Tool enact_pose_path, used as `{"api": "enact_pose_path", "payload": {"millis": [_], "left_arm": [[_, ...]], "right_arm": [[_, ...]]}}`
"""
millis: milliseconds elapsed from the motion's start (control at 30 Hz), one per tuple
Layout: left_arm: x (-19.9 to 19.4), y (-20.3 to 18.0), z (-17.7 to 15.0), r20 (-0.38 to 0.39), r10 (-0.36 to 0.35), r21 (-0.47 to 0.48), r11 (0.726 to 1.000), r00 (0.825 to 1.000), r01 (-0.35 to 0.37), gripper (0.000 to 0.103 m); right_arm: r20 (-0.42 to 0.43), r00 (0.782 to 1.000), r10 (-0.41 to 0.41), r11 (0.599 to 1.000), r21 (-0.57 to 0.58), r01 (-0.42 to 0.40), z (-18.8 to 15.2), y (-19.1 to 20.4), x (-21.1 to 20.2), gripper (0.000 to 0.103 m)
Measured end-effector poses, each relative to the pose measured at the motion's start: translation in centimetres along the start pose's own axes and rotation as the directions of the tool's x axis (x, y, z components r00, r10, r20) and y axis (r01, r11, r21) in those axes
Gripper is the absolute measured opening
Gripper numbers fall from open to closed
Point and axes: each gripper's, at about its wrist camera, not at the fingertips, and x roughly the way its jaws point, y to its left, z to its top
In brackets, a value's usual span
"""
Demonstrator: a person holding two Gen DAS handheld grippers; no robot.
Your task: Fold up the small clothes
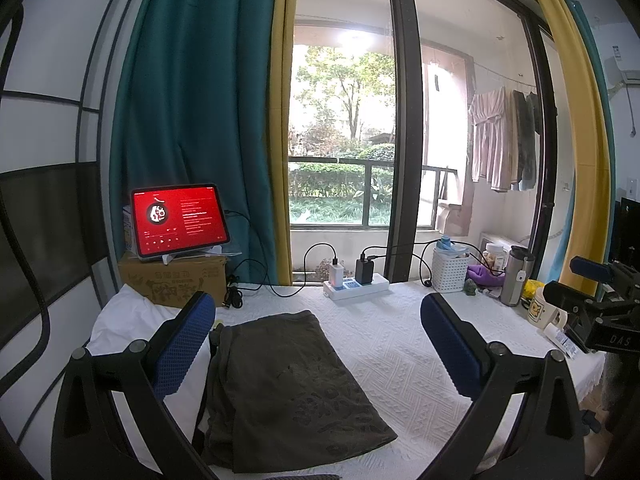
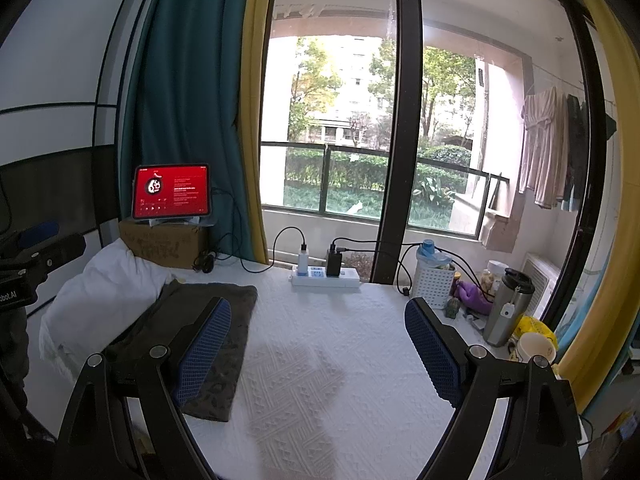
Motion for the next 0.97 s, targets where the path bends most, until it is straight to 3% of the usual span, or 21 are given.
{"api": "enact_pose_path", "payload": {"millis": [967], "left_arm": [[0.04,-0.17,-0.13,0.003,-0.009,0.007,1.000,1.000,0.009,0.102]], "right_arm": [[-0.010,1.000,0.023,0.999,-0.023,-0.024,-0.31,-0.24,0.21,0.090]]}}
